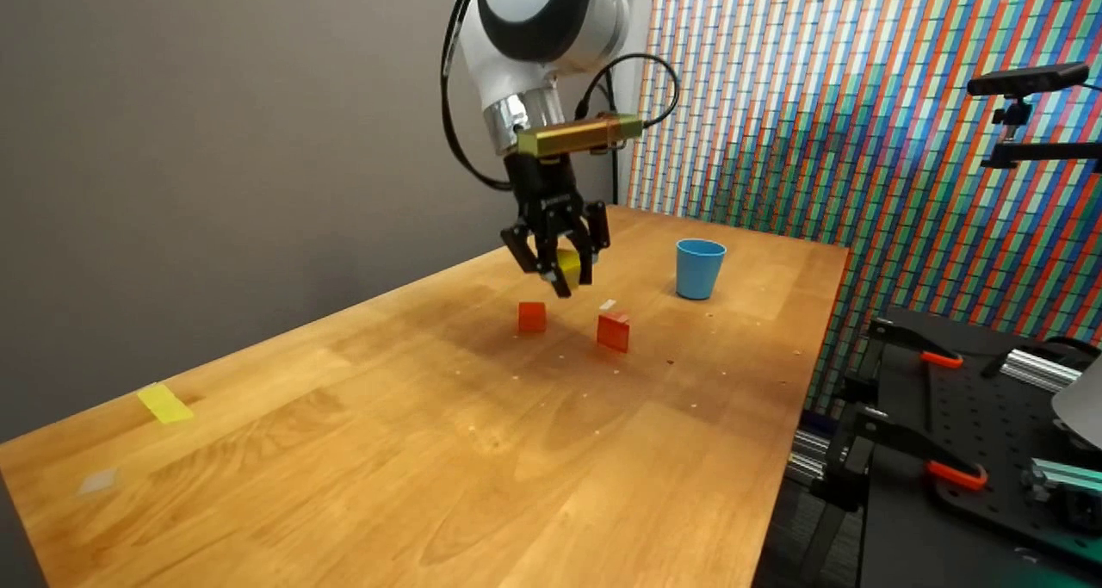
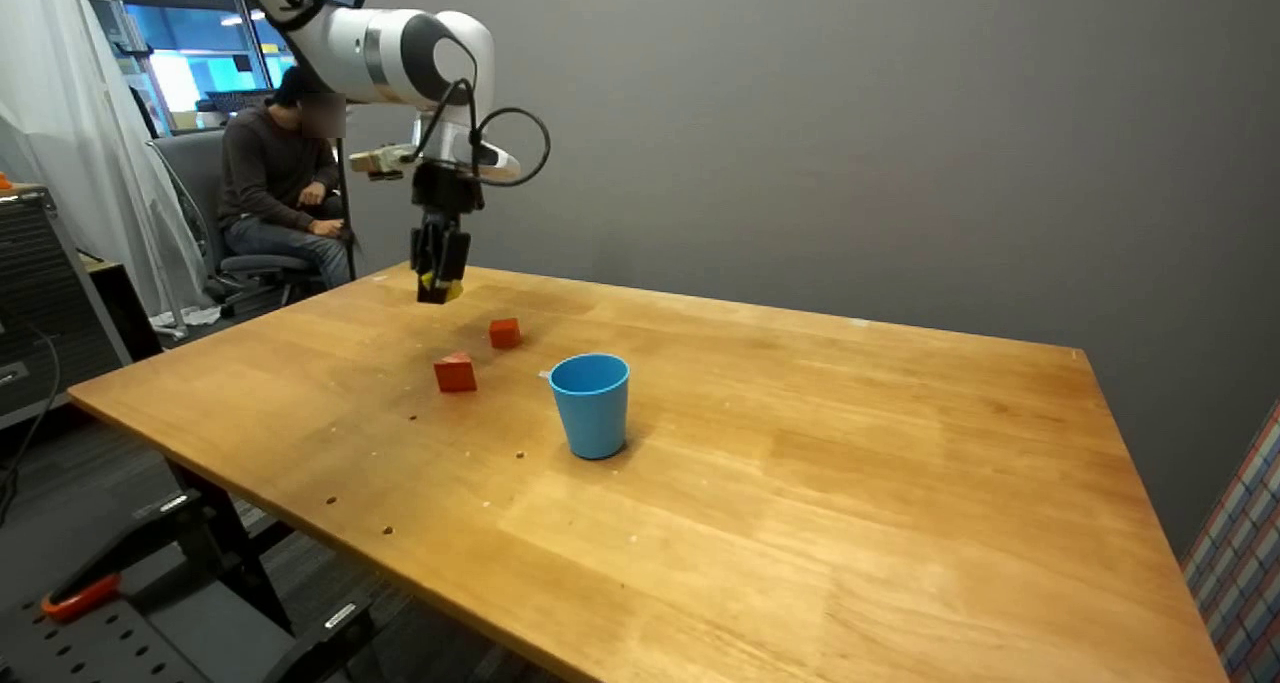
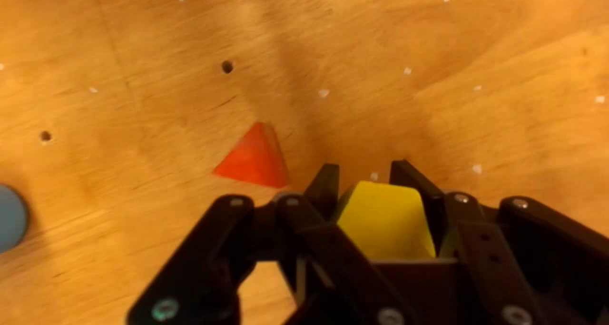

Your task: Place the yellow block inside the blue cup

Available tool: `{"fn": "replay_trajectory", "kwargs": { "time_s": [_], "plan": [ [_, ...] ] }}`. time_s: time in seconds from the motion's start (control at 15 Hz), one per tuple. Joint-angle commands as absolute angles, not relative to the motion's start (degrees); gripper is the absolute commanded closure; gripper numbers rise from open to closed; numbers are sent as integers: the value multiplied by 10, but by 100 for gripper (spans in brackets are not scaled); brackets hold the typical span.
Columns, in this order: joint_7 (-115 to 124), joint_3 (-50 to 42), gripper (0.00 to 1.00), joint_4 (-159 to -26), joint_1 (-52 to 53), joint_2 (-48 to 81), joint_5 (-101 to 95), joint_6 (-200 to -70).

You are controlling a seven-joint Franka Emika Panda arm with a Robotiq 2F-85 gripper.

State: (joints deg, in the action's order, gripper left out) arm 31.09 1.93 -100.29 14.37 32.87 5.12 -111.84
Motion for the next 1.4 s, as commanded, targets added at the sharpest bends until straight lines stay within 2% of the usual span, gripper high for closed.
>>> {"fn": "replay_trajectory", "kwargs": {
  "time_s": [0.0,0.47,1.33],
  "plan": [
    [329,-7,84,-1083,101,223,77,-1142],
    [334,-69,84,-1164,-10,135,122,-1138],
    [325,-90,86,-1111,-127,292,350,-1103]
  ]
}}
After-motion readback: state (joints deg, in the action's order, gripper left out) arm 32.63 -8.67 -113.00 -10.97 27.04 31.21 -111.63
